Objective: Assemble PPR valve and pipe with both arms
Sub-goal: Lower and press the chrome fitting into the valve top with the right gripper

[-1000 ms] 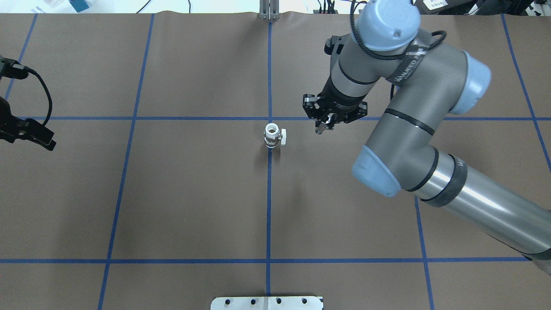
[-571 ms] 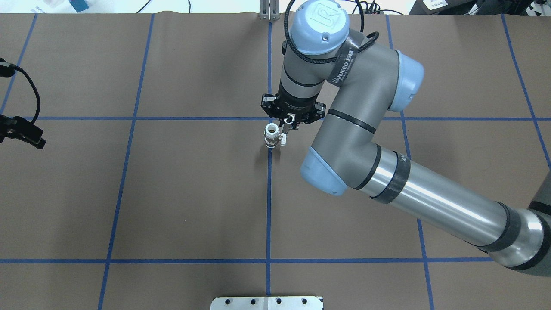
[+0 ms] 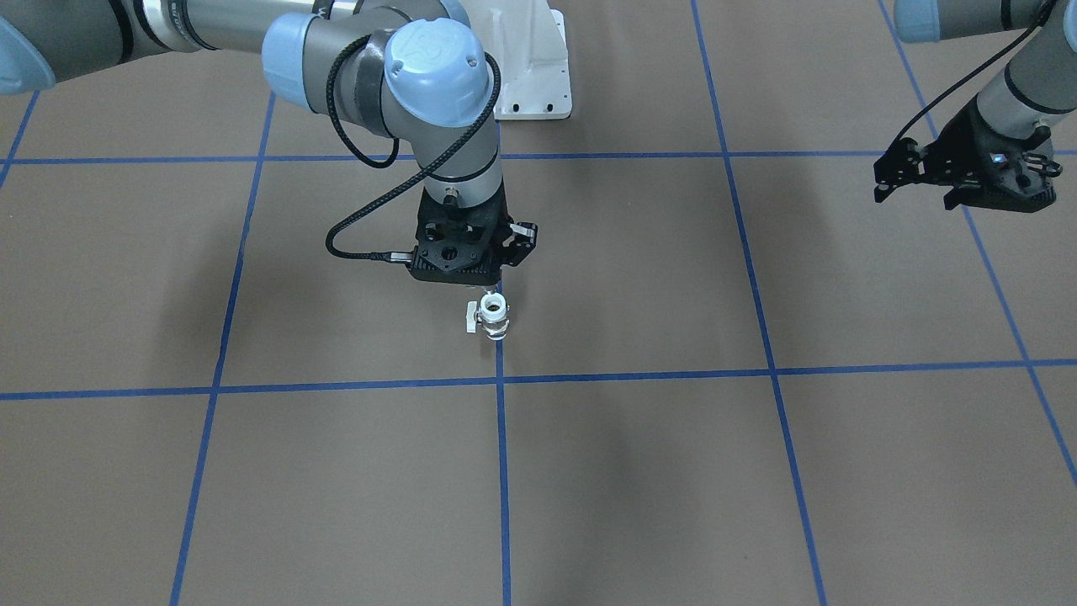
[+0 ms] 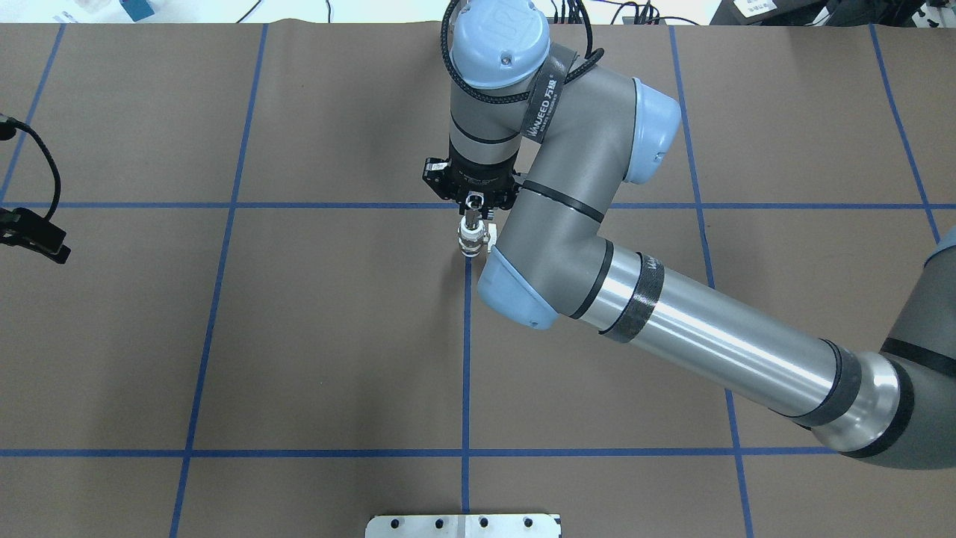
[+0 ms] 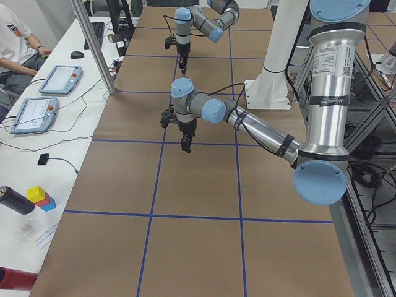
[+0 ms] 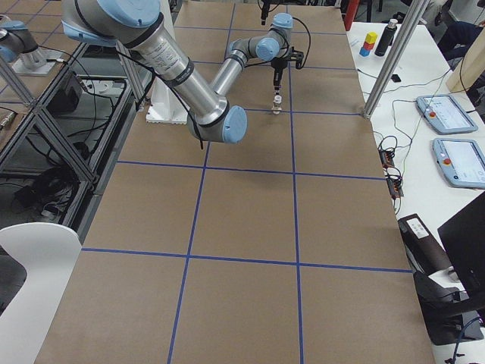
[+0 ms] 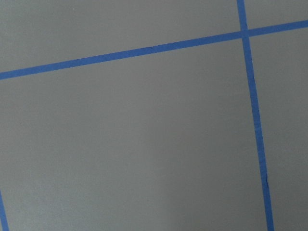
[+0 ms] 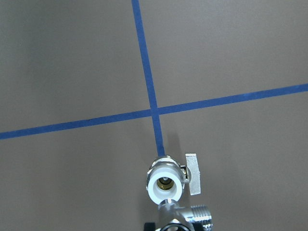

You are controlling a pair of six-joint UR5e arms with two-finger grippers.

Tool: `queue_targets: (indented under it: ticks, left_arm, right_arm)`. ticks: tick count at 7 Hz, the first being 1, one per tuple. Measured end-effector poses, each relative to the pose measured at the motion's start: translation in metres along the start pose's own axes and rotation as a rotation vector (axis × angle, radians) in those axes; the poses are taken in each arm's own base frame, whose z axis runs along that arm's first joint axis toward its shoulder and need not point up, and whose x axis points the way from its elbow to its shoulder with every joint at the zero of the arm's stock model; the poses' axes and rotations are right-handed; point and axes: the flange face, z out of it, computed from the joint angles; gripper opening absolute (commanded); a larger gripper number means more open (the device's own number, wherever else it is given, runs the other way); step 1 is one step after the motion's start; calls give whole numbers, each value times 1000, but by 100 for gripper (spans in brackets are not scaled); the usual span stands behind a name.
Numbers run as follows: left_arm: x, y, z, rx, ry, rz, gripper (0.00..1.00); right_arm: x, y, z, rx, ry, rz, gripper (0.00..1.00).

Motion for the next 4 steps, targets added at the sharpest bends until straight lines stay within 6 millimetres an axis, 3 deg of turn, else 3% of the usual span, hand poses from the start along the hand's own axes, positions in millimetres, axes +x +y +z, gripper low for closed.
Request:
queue_targets:
  ticks: [4]
  left_arm:
    - [1,0,-1,2,1,2,100]
  right_arm:
    - [-2,-1,10,19,3,-6,0]
